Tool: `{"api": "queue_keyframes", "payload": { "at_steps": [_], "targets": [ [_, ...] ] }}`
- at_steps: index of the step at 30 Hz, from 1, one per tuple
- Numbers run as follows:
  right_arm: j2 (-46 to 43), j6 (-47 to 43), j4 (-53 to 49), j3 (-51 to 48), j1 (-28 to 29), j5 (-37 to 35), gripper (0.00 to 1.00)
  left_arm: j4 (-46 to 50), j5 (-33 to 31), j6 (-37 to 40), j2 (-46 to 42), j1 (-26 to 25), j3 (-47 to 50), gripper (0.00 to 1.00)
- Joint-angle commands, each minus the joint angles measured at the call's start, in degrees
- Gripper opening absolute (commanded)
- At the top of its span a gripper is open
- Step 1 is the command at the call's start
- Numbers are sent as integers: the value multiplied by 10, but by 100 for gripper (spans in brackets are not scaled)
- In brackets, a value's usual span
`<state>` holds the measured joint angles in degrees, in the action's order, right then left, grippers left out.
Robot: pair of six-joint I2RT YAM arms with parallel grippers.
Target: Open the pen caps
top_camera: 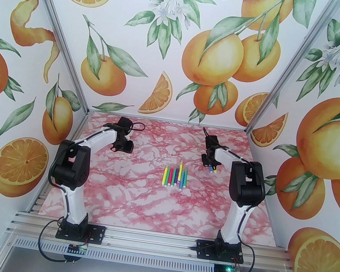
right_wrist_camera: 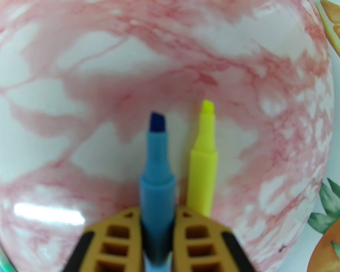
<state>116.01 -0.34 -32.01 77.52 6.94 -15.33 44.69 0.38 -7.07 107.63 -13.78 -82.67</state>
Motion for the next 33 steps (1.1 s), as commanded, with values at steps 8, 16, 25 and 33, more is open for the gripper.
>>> {"api": "queue_keyframes", "payload": {
  "at_steps": [8,16,25,33],
  "targets": [
    [18,-6,-6,13,-4,-22,22,-21,25,7,-111,3,75,47],
    [13,1,-6,13,-3,-26,28,-32,42,1,-168,3,121,50],
    [-14,7,-16,9,2,-16,29,-43,59,-5,-190,3,143,50],
    [-70,38,-42,0,42,-11,38,-92,105,-28,-203,2,177,51]
  ]
}}
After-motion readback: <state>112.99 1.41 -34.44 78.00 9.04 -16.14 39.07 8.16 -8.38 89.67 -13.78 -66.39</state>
